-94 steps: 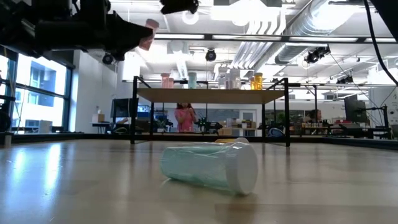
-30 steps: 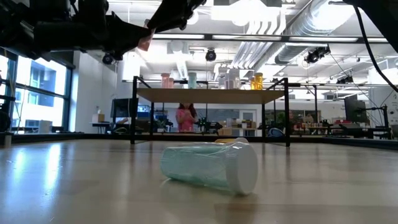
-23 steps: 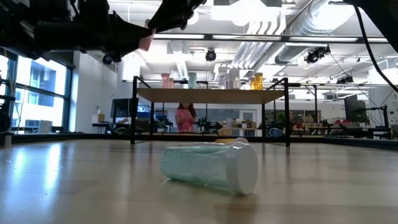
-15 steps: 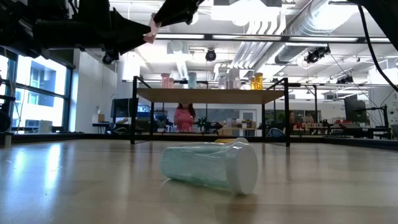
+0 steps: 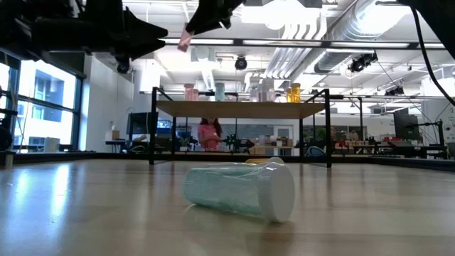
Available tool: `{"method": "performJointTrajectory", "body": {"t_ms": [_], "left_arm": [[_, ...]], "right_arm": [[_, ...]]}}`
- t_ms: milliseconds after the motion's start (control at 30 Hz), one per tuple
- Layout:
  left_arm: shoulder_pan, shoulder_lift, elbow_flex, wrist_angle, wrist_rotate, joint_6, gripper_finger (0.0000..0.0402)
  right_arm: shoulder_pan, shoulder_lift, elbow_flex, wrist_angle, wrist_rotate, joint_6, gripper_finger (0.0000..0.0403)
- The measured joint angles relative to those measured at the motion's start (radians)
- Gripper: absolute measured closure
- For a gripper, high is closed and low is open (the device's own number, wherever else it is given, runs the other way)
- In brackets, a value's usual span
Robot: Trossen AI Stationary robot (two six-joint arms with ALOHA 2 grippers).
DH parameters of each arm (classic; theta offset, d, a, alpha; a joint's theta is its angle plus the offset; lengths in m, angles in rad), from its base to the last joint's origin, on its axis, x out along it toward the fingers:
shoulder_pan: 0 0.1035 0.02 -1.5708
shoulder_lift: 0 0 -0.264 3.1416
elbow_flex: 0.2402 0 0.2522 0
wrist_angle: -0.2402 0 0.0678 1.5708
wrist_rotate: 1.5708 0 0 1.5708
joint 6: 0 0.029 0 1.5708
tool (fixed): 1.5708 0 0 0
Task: Pick and place medicine bottles onto shelf by color
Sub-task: Put the pink pill bottle on the shelf aligned with the other pink pill bottles
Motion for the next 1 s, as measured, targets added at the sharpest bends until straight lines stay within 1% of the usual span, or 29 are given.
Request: {"method": "performJointTrajectory", "body": {"t_ms": [100,233,333,433,533,700,1000], "left_arm": [[0.0,-0.04,0.0,-0.053,-0.022,0.0,0.0161],[0.0,-0.091,0.0,-0.115,-0.025,0.0,0.0161],[0.0,-0.126,0.0,-0.145,-0.025,0.0,0.0161],[0.0,-0.16,0.0,-0.171,-0.025,-0.001,0.0161],[0.0,-0.185,0.0,-0.202,-0.025,-0.001,0.0161],[0.0,-0.204,0.0,-0.211,-0.024,-0.027,0.0161],[0.0,-0.205,0.0,-0.223,-0.024,-0.027,0.0161]], "right_arm": [[-0.036,-0.001,0.0,0.038,0.033,0.071,0.031],[-0.089,0.0,0.0,0.033,0.018,0.212,0.031],[-0.112,0.002,0.0,-0.016,-0.008,0.285,0.031],[-0.109,0.002,0.0,-0.049,-0.02,0.306,0.031],[-0.098,0.003,0.001,-0.038,-0.02,0.305,0.031],[-0.093,0.003,0.056,-0.026,-0.021,0.304,0.031],[-0.094,0.003,0.162,-0.044,-0.028,0.329,0.031]]}}
